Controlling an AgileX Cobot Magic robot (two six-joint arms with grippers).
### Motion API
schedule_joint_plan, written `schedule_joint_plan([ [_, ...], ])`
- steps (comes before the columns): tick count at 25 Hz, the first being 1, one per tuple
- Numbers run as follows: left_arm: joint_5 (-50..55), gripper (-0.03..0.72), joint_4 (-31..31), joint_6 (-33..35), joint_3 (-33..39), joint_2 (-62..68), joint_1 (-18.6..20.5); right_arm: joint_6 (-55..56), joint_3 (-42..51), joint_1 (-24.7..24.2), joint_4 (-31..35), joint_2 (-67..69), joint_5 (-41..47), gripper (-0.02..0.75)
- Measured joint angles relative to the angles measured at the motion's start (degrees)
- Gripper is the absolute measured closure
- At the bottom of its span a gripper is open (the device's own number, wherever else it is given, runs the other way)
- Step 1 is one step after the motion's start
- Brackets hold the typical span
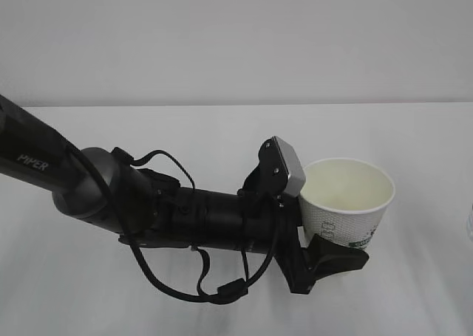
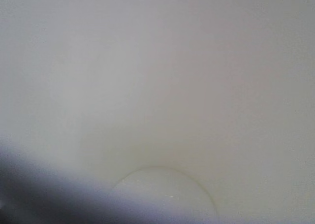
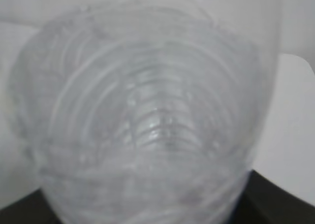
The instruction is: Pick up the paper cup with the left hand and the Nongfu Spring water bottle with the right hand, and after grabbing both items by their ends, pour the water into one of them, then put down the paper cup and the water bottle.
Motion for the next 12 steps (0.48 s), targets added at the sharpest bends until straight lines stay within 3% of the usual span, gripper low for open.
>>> schedule_joint_plan([
  [12,-1.15,0.171,0.00,-0.10,-0.12,0.00,-3.11,-5.38,0.09,0.00,0.00,0.00,-1.23,0.292],
])
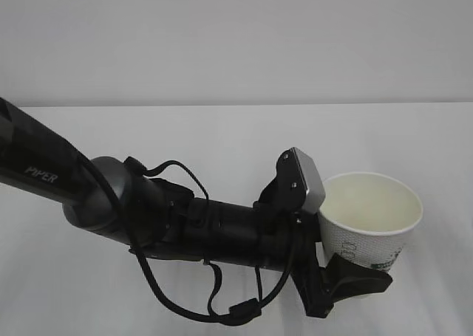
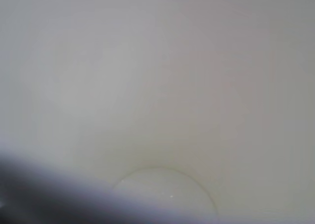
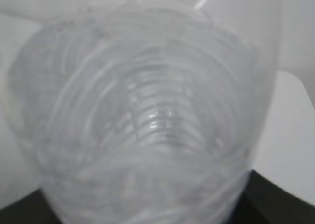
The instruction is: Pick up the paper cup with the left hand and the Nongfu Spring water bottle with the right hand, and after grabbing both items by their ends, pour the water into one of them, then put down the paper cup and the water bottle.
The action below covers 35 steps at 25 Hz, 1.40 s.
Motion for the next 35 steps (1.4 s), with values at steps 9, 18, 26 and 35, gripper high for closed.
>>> schedule_joint_plan([
  [9,-0.21,0.171,0.05,-0.12,0.00,0.00,-0.95,-6.71,0.00,0.00,0.00,0.00,0.00,0.292],
  [18,-0.32,0.171,0.05,-0.69,0.00,0.00,-1.03,-14.97,0.00,0.00,0.00,0.00,-0.05,0.292],
  [26,-0.42,0.171,0.05,-0.83,0.00,0.00,-1.03,-23.02,0.00,0.00,0.00,0.00,-0.05,0.292],
  [35,0.52,0.171,0.05,-0.83,-0.39,0.00,-1.03,-30.05,0.00,0.00,0.00,0.00,-0.05,0.292],
])
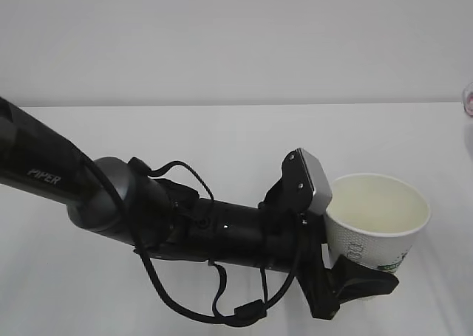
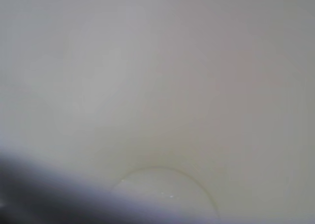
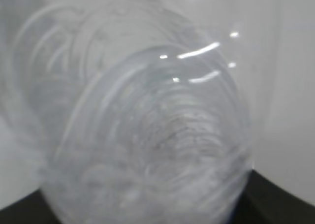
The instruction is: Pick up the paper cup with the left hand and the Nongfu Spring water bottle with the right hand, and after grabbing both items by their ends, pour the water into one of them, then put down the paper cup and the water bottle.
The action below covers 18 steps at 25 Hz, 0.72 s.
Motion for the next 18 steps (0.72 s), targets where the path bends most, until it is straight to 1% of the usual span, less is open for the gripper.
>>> schedule_joint_plan([
  [5,0.84,0.171,0.09,-0.04,-0.31,0.00,-0.15,-3.23,0.00,0.00,0.00,0.00,0.00,0.292],
  [11,1.25,0.171,0.09,-0.13,-0.31,0.00,-2.06,-6.39,0.00,0.00,0.00,0.00,0.00,0.292],
  [18,1.25,0.171,-0.47,-0.17,-0.31,0.00,-2.29,-11.63,0.00,0.00,0.00,0.00,0.00,0.292],
])
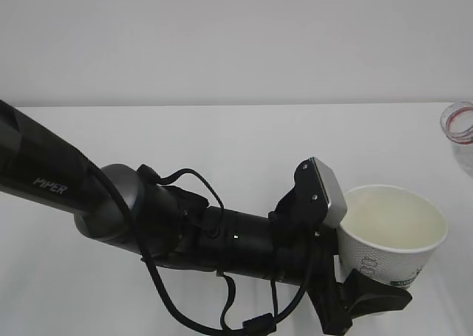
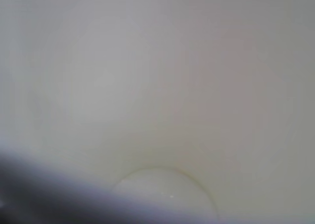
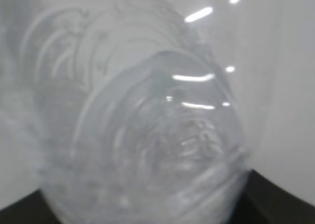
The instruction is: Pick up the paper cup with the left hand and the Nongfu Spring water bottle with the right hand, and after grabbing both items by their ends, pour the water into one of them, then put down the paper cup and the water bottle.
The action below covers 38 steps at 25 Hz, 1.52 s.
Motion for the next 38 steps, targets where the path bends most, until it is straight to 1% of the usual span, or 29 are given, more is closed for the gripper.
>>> schedule_joint_plan([
  [17,0.00,0.171,-0.13,0.00,0.00,0.00,0.00,-0.48,0.00,0.00,0.77,0.00,0.00,0.292],
  [25,0.00,0.171,-0.13,0.00,0.00,0.00,0.00,-3.39,0.00,0.00,0.29,0.00,-1.67,0.292],
  [38,0.00,0.171,-0.13,0.00,0.00,0.00,0.00,-12.51,0.00,0.00,0.17,0.00,-2.37,0.292],
])
